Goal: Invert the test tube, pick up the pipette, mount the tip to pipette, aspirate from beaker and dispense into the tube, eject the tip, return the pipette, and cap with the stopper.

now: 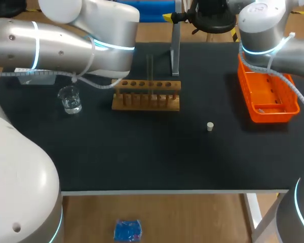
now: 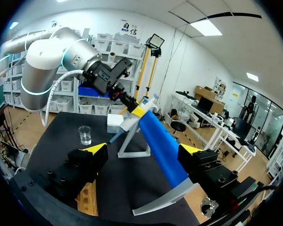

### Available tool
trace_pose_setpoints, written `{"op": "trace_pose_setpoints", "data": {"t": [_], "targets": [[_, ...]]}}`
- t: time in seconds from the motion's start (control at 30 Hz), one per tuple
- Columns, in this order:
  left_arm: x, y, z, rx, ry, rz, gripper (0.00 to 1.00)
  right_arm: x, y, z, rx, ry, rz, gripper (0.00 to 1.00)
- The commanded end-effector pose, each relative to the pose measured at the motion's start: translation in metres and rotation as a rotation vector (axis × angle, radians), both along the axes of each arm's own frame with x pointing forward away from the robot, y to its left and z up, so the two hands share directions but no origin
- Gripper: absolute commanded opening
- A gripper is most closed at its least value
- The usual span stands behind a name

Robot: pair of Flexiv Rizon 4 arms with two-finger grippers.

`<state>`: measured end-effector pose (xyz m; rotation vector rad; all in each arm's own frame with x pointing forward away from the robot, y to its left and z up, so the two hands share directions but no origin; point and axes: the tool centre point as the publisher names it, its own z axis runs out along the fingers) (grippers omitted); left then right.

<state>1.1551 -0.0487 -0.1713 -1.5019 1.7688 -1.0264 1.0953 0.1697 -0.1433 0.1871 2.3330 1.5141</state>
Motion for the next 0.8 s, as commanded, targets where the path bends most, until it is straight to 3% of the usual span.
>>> {"op": "trace_pose_setpoints", "data": {"t": [0.03,0.8], "targets": [[0.004,-0.003,0.000,0.009,0.011,0.013,0.00,0.000,0.000,0.001,-0.002,0.002,0.001,1.00],[0.009,-0.005,-0.019,0.017,0.056,0.052,0.00,0.000,0.000,0.001,-0.002,0.002,0.001,1.00]]}}
